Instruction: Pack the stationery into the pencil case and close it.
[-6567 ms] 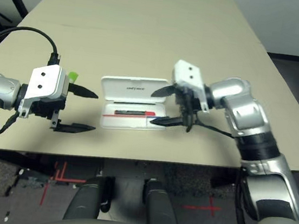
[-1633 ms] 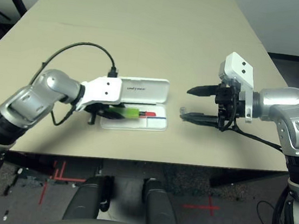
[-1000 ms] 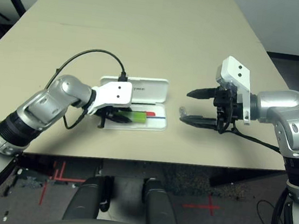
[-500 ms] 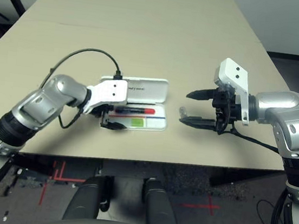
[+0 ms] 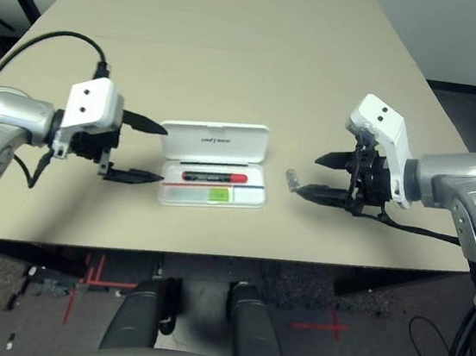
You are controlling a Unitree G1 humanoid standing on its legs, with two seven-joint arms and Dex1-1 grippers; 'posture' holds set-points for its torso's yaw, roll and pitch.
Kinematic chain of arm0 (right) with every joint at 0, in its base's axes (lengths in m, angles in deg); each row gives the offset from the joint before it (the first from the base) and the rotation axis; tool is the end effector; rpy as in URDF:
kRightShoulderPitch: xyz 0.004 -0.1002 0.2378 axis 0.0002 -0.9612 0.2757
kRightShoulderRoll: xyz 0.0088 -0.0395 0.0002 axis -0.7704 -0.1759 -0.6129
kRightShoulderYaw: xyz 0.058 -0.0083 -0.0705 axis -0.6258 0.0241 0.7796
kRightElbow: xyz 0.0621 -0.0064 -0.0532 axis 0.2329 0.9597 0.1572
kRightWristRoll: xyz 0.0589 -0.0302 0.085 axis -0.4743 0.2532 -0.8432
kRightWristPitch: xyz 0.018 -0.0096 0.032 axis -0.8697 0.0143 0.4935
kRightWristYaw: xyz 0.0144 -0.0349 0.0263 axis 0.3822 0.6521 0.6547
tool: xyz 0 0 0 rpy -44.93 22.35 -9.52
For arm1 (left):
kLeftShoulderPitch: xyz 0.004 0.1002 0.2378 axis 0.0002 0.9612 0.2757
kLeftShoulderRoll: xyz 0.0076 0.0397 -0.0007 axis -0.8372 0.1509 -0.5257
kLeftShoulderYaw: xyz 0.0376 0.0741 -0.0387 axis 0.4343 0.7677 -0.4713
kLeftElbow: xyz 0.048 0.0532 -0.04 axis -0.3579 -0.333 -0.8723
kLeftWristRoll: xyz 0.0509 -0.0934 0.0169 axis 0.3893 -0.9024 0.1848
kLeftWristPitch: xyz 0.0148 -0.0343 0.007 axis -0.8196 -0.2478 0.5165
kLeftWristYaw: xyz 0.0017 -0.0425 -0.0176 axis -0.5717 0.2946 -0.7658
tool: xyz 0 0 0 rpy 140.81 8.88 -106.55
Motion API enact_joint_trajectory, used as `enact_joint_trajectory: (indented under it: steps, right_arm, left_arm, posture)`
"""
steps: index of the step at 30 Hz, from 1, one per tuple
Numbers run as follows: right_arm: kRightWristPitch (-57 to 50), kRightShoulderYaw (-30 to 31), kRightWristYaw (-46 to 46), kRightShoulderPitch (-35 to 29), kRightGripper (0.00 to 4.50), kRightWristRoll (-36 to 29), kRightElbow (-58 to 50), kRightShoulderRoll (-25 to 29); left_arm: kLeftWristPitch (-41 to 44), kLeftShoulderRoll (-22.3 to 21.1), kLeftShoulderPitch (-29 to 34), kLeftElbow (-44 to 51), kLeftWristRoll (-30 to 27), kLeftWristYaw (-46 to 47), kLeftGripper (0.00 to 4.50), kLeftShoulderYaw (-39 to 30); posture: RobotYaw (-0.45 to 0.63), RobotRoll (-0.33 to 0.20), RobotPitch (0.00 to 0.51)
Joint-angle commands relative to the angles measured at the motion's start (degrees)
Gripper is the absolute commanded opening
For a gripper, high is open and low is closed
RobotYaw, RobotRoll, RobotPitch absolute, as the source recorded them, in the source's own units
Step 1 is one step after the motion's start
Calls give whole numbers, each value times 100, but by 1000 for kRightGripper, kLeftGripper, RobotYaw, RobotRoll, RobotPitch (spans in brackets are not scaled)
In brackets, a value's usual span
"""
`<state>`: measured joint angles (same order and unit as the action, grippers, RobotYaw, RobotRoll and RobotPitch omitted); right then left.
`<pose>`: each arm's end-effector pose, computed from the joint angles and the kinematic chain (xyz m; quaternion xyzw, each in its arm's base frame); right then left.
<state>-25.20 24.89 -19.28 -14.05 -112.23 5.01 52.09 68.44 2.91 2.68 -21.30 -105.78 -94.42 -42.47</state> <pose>0.2385 -0.2529 0.2304 -0.1401 0.2781 0.4339 0.8455 0.2501 0.2169 0.2502 0.3008 0.0667 -0.5819 0.7527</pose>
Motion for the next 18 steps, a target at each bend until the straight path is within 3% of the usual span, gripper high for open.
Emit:
enact_joint_trajectory:
  steps: [1,5,11,18]
  right_arm:
    - [-444,-287,-452,-92,4500,-203,-340,-138]
    - [-1140,-361,-1100,-68,4500,-248,-660,-312]
    - [-2705,-322,-2508,516,4500,90,-701,-1048]
    - [-3259,-478,-3376,877,4500,380,-494,-1915]
  left_arm:
    - [35,-68,89,258,-236,17,4478,-144]
    - [81,-54,113,349,-328,119,4478,-138]
    - [3,-41,158,362,-291,132,4478,-26]
    - [9,1,218,452,-305,182,4478,50]
  posture:
    - [-93,0,158]
    - [-97,0,155]
    - [-94,0,166]
    - [-90,0,173]
